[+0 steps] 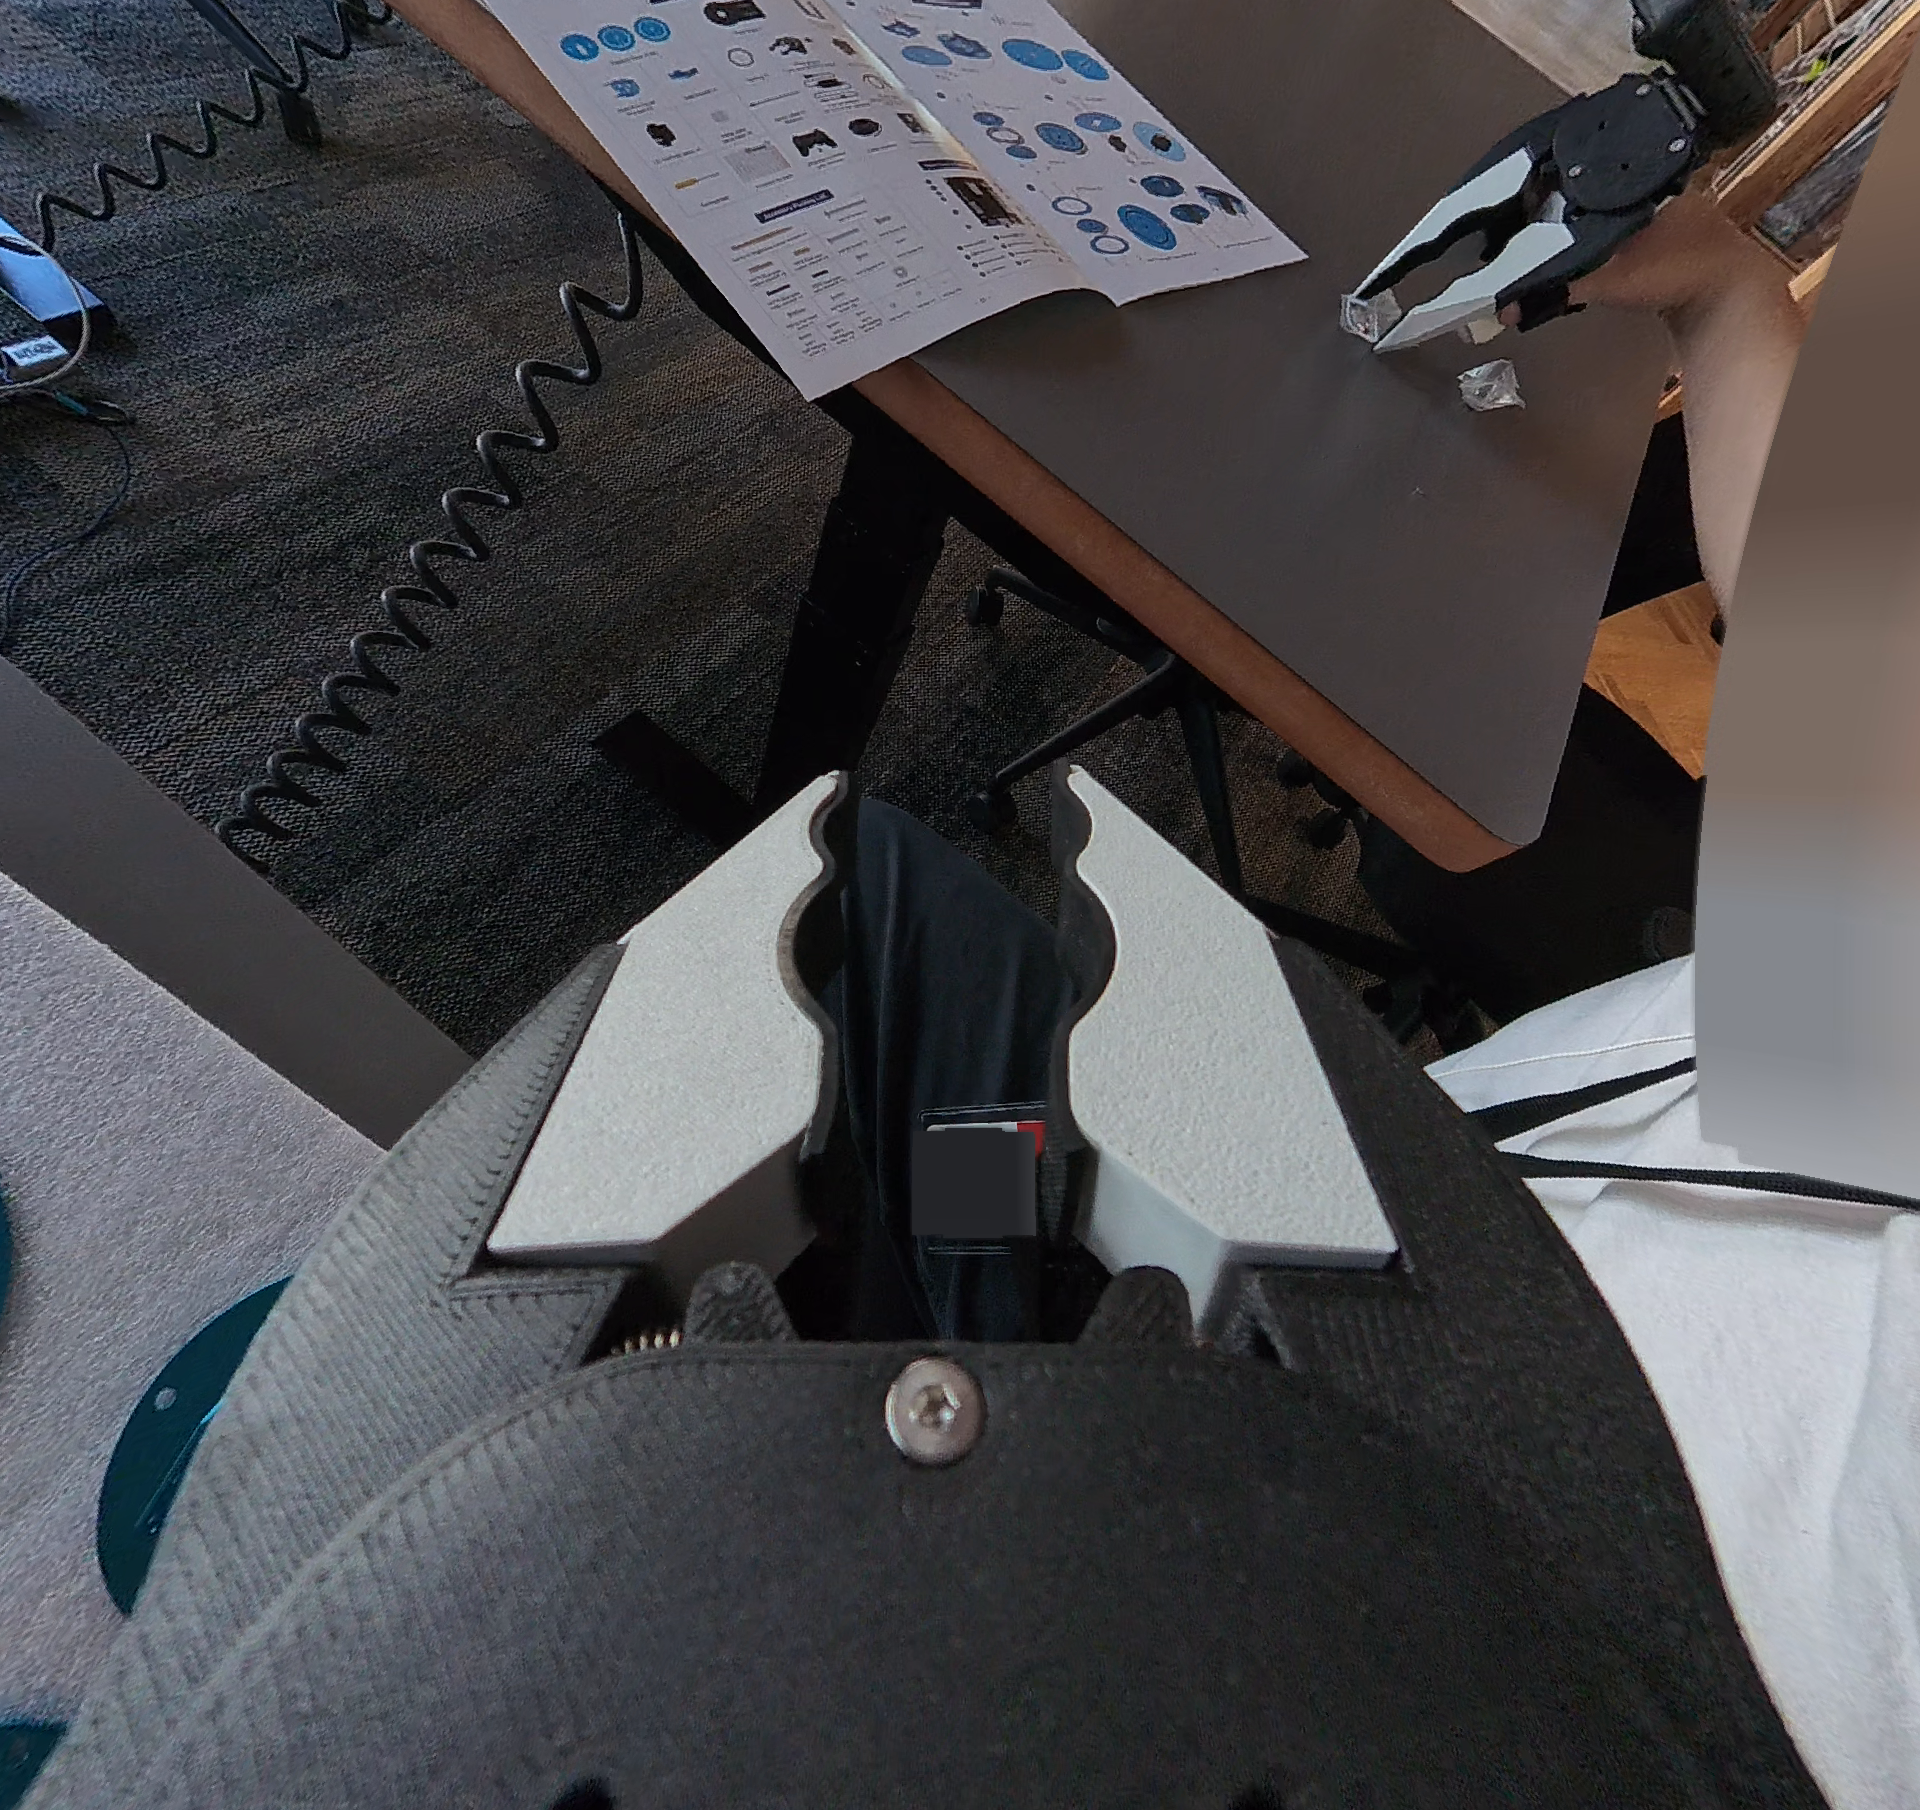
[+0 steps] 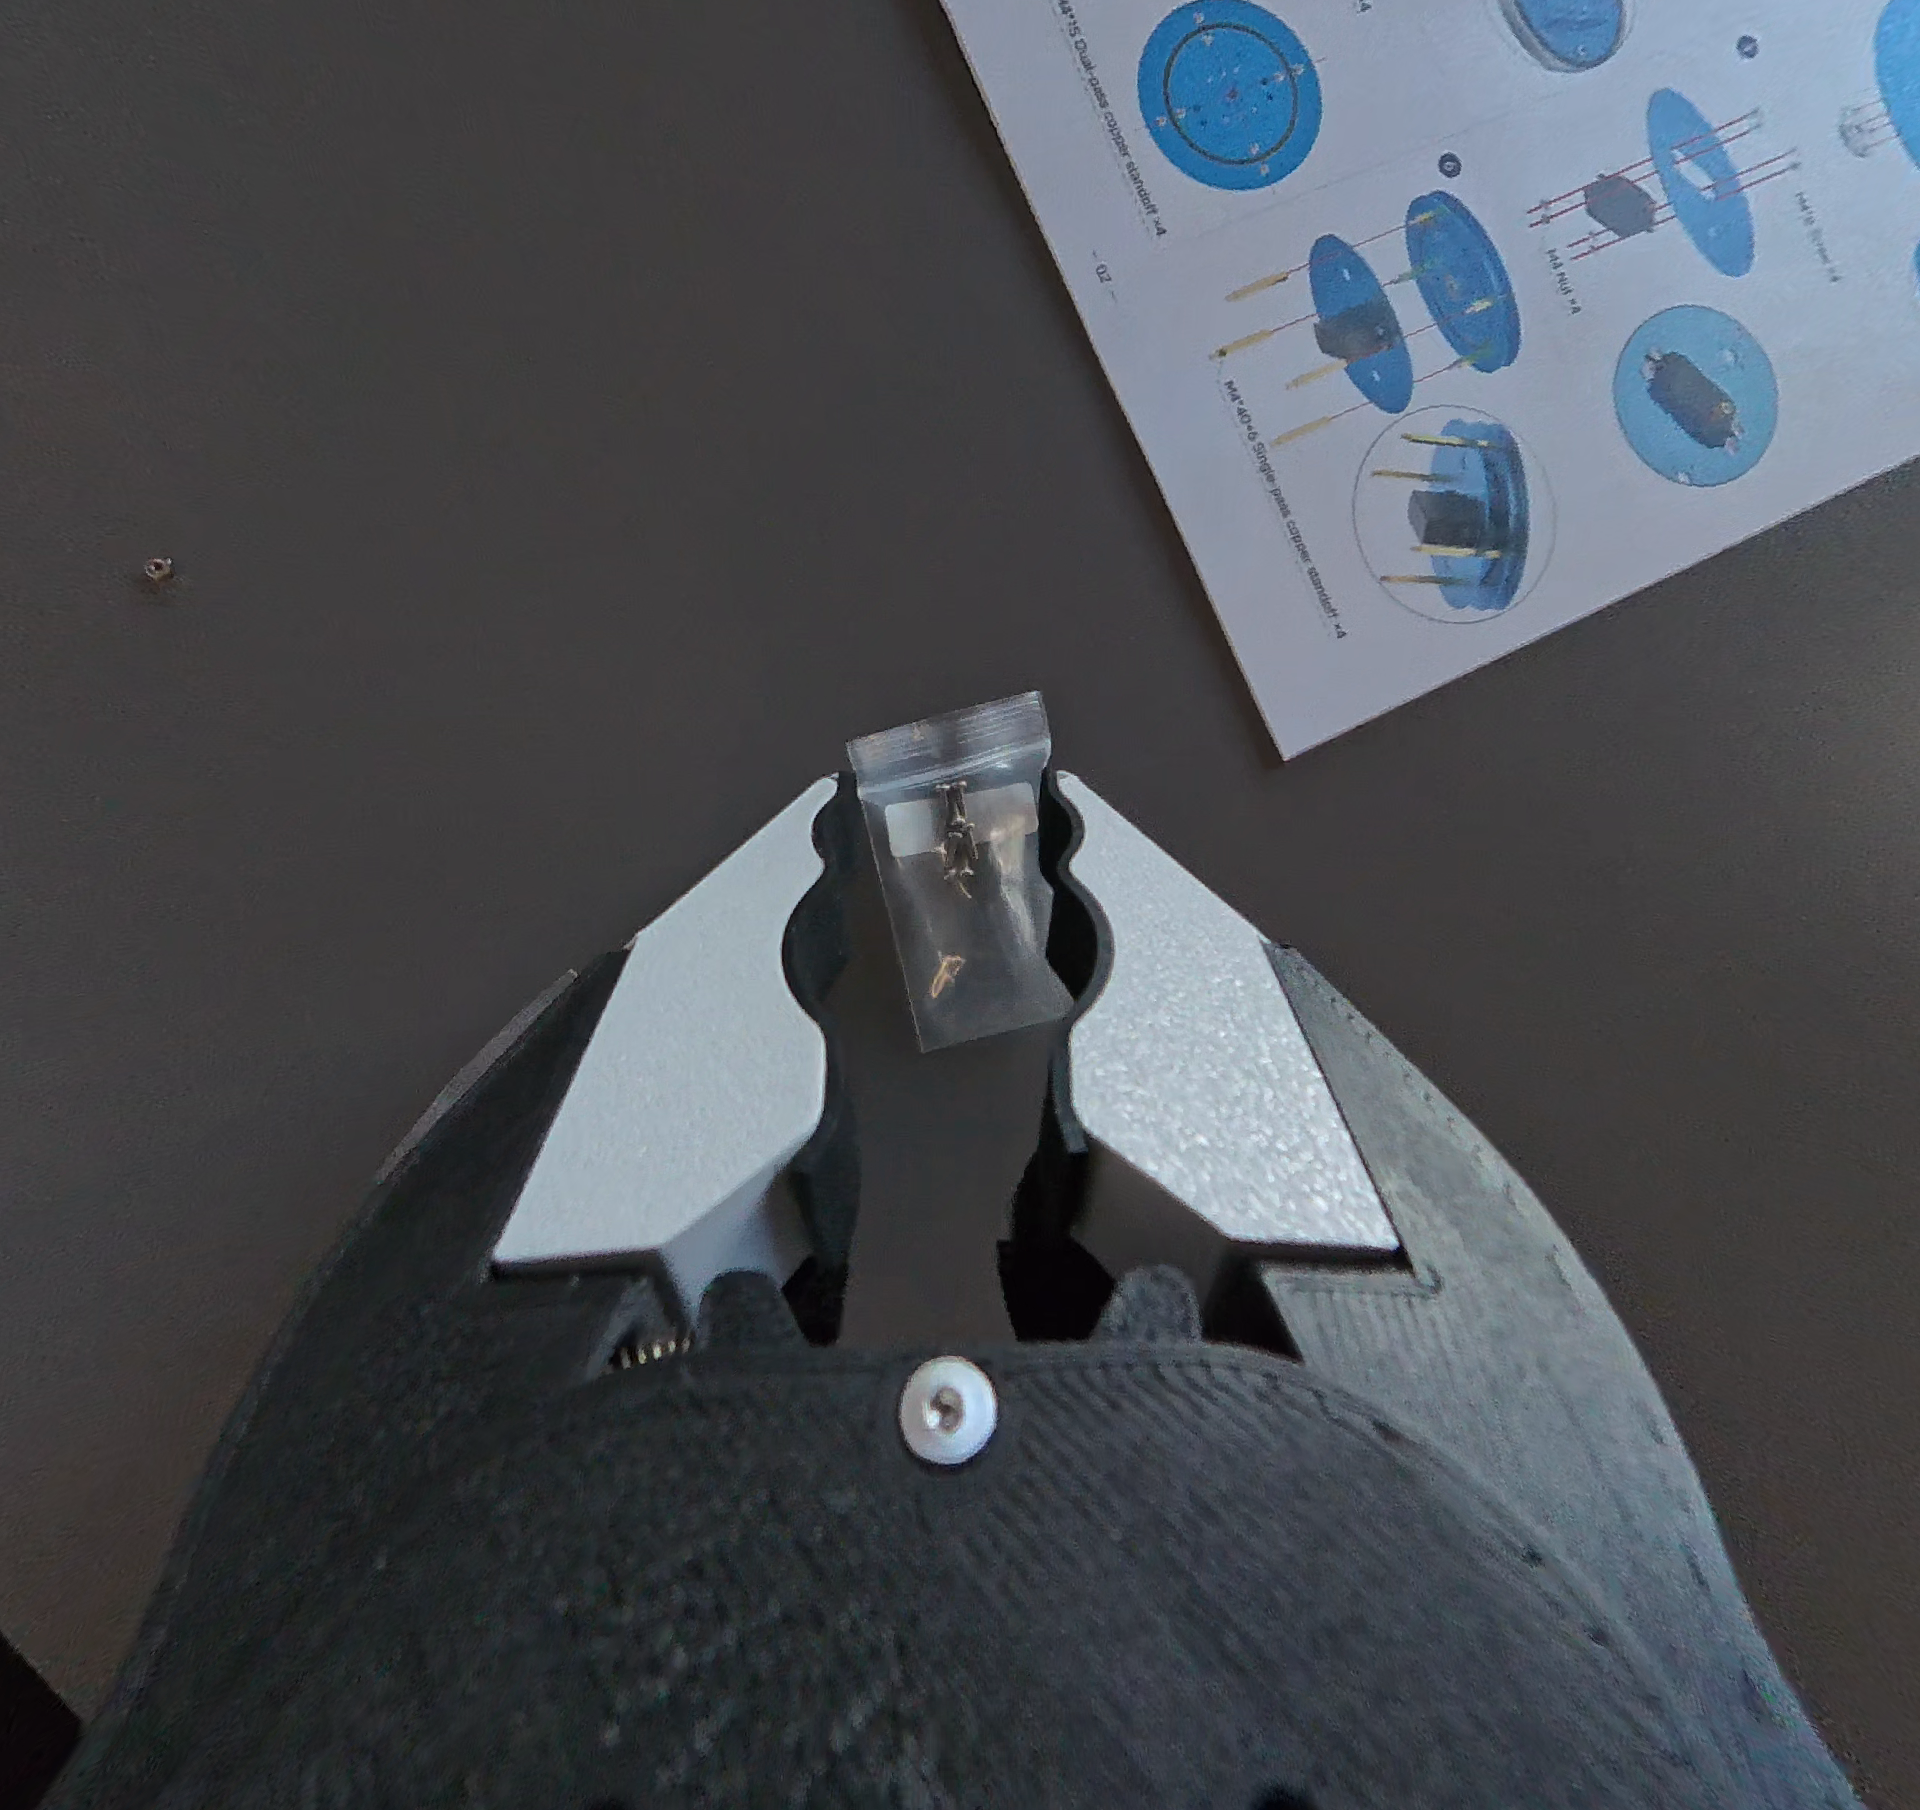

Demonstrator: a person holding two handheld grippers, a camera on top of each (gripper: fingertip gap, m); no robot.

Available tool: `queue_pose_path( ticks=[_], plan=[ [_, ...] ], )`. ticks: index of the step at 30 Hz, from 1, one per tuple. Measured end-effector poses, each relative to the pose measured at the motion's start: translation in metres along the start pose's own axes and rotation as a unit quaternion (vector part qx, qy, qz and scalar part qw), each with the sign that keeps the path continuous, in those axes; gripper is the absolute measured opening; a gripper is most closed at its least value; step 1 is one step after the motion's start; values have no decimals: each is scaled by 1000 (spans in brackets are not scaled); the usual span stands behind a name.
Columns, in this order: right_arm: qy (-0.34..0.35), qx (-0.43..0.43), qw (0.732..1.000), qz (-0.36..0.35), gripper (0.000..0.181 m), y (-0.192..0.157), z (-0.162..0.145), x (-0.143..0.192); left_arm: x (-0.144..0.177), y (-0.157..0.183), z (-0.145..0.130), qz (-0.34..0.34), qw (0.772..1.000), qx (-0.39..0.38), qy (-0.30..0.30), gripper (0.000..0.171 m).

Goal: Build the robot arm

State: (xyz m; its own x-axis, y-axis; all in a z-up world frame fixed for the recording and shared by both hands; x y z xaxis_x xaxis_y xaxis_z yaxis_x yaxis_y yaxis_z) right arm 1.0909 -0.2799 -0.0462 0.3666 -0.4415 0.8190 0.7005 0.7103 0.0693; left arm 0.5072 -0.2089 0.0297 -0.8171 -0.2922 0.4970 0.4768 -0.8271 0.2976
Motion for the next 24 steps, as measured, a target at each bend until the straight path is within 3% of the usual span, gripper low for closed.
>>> queue_pose_path(
  ticks=[6,11,24],
  plan=[
    [-36,71,996,-43,19,-10,9,6,-1,2,0,2,1000,-3,-3,36],
    [-84,111,988,-66,21,-14,15,3,-3,4,2,-1,1000,-5,-5,36],
    [-110,153,978,-88,19,-16,23,2,0,4,1,0,1000,-5,-5,36]
  ],
)
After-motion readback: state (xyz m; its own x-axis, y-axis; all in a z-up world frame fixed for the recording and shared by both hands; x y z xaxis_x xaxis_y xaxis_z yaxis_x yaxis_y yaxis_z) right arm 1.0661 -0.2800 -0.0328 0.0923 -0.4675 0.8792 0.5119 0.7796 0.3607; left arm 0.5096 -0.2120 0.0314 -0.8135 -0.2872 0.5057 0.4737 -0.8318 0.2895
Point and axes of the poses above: each gripper's, where its closed fingertips meet, x back along the fingers, z out of its top, y = z × x across the jaws, the point moved 5 cm from there along x, back along the fingers, and after that the axes turned 3 degrees about z, right-handed, at the moved point
